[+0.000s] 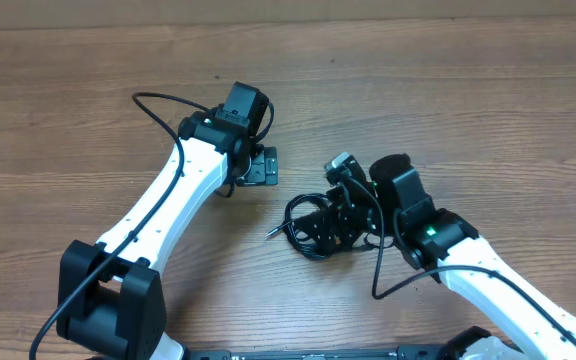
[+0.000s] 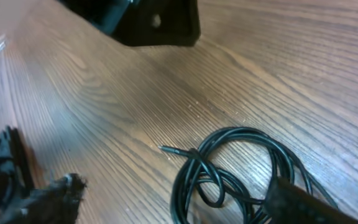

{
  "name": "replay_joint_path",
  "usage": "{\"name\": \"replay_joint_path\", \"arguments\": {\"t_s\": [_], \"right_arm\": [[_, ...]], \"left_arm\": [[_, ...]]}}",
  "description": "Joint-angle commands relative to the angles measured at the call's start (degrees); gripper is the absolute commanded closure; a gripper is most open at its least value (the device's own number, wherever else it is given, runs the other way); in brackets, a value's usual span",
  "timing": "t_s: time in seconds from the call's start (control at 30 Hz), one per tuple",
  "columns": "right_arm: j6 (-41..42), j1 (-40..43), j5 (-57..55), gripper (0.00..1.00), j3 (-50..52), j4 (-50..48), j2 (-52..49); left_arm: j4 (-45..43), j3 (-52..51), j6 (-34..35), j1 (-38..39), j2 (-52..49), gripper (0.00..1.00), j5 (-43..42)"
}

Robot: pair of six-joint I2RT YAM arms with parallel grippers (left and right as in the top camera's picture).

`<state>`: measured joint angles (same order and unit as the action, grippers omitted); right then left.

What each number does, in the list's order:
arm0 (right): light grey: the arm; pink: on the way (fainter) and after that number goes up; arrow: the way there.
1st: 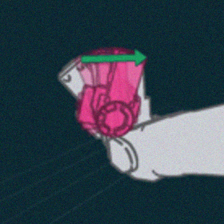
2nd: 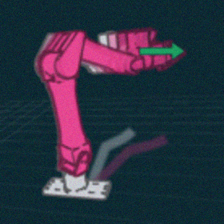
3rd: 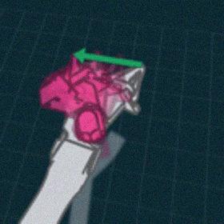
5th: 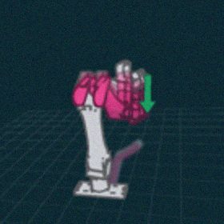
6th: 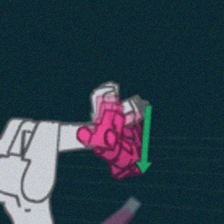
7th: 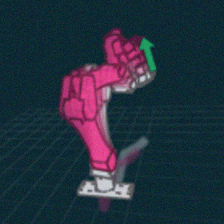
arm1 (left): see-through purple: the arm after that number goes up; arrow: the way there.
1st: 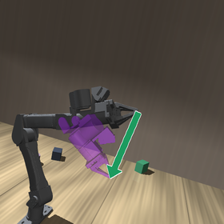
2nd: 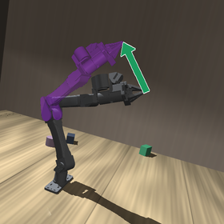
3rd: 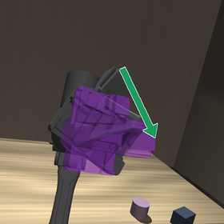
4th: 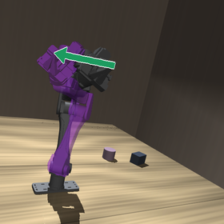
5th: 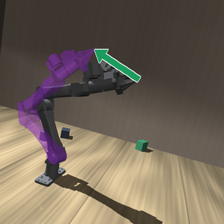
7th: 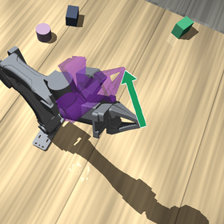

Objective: Untangle cables

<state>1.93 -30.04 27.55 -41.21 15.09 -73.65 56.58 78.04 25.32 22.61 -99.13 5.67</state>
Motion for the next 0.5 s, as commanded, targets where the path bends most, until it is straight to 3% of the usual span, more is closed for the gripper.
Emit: {"name": "replay_joint_path", "arguments": {"t_s": [0.0,0.07,0.23,0.3,0.47], "right_arm": [[-1.0,-0.2,-0.5,0.08,-1.4,-0.3,-4.0],[-2.2,-0.2,-0.5,0.06,-1.4,-0.6,-6.5],[-4.0,-0.3,-0.5,0.22,-1.4,-1.4,-13.2],[-4.0,-0.3,-0.5,0.33,-1.4,-1.3,-15.2],[-4.0,-0.3,0.6,0.39,-1.4,-1.5,-16.1]], "left_arm": [[-0.3,0.9,-0.9,-0.4,0.0,0.01,0.9],[-0.6,0.9,-0.9,-0.4,-0.2,0.00,0.9],[-1.0,0.8,-0.9,-0.4,-0.2,0.00,0.9],[-1.0,0.8,-0.9,-0.4,-0.2,0.00,0.9],[-1.0,0.8,-1.0,-0.4,-0.2,0.00,0.9]]}}
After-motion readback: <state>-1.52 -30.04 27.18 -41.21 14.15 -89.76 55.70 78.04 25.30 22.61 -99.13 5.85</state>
